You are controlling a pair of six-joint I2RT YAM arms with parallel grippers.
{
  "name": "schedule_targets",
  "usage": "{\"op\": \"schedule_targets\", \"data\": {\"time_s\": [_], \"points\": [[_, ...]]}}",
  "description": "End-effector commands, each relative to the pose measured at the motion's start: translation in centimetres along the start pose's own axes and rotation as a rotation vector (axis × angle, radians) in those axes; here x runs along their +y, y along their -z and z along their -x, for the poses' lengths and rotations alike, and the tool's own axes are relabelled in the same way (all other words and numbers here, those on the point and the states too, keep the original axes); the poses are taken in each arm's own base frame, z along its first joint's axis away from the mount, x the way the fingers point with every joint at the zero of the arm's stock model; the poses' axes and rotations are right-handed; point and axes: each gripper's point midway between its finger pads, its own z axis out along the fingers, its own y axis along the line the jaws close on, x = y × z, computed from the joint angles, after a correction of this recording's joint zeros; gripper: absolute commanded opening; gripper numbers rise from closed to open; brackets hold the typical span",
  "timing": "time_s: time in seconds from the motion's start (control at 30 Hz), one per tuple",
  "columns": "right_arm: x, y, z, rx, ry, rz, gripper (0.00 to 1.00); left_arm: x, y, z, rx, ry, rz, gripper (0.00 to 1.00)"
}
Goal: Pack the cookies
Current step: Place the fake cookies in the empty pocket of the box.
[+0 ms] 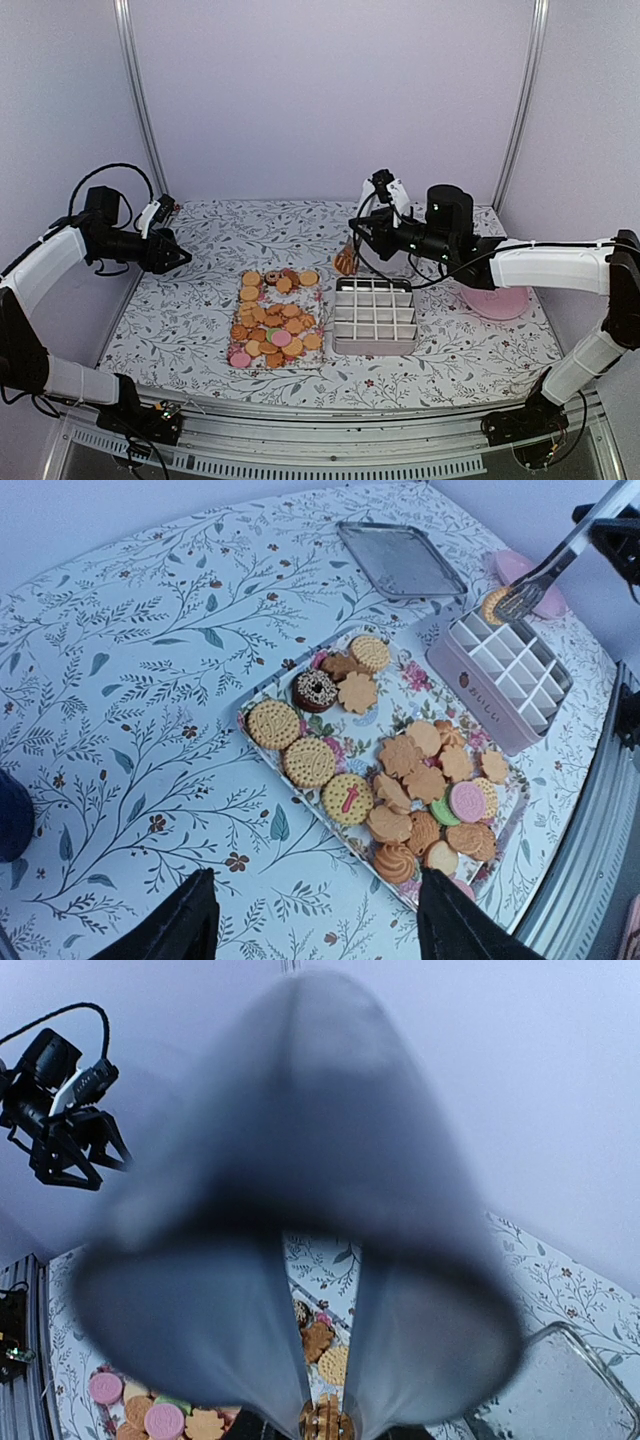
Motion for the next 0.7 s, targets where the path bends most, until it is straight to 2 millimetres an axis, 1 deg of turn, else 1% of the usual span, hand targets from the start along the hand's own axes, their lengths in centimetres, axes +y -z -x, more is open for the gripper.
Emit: {"op": "schedule_targets", "data": {"time_s": [0.0, 0.17, 0.37, 0.53, 0.67], "points": [[0.6, 0.7, -0.5, 0.032, 0.041, 0.034, 0.0, -0.1, 0.1, 0.3, -0.015, -0.003, -0.014, 0.68], [0.5, -0.3, -1.6, 0.066, 0.041, 0.042, 0.0, -0.1, 0.1, 0.4, -0.015, -0.003, -0.012, 0.69], [-0.2, -1.2, -2.6, 0.088, 0.064, 0.013, 0.0, -0.1, 0.2, 0.4, -0.015, -0.009, -0.012, 0.69], [-0.6, -1.8, -2.8, 0.09, 0.084, -0.004, 0.0, -0.1, 0.0, 0.3, -0.011, -0.003, -0.016, 0.69], [-0.7, -1.8, -2.4, 0.08, 0.091, -0.009, 0.0, -0.1, 0.1, 0.3, -0.012, -0.008, -0.014, 0.69]]}}
